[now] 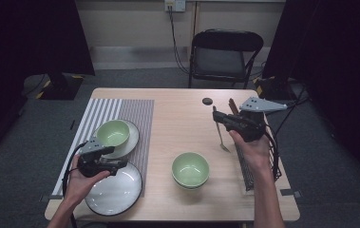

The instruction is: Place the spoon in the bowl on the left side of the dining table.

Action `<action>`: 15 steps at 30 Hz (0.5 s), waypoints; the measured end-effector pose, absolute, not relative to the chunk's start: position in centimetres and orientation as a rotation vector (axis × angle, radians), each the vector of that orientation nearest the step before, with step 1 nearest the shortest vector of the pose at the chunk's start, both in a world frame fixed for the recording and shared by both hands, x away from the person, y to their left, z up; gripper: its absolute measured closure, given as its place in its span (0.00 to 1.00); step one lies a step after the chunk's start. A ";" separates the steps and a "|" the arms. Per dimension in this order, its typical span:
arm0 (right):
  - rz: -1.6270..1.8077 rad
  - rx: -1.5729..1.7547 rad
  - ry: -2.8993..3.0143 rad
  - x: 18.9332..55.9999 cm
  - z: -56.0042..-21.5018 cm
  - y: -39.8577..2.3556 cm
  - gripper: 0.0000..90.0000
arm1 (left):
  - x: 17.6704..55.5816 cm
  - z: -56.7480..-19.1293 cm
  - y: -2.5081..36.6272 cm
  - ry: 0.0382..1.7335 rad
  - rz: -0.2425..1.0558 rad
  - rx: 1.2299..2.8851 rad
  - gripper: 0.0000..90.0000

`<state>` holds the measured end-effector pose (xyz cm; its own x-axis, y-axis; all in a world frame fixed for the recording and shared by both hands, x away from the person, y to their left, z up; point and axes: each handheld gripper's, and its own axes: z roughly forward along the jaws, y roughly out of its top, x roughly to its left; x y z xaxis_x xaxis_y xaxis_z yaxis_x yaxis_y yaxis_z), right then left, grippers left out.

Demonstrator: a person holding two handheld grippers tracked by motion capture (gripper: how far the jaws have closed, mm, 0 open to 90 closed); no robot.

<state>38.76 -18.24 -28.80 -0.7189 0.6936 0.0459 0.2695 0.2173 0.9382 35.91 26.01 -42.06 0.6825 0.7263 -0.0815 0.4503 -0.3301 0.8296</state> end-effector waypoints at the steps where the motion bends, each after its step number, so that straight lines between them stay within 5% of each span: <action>1: 1.507 0.892 2.116 38.9 -28.9 -18.0 1.00 | 36.0 -42.0 25.8 0.897 0.384 1.988 0.24; 15: 1.546 0.863 2.153 39.8 -29.3 -15.4 1.00 | 37.1 -41.5 23.8 0.858 0.398 1.954 0.24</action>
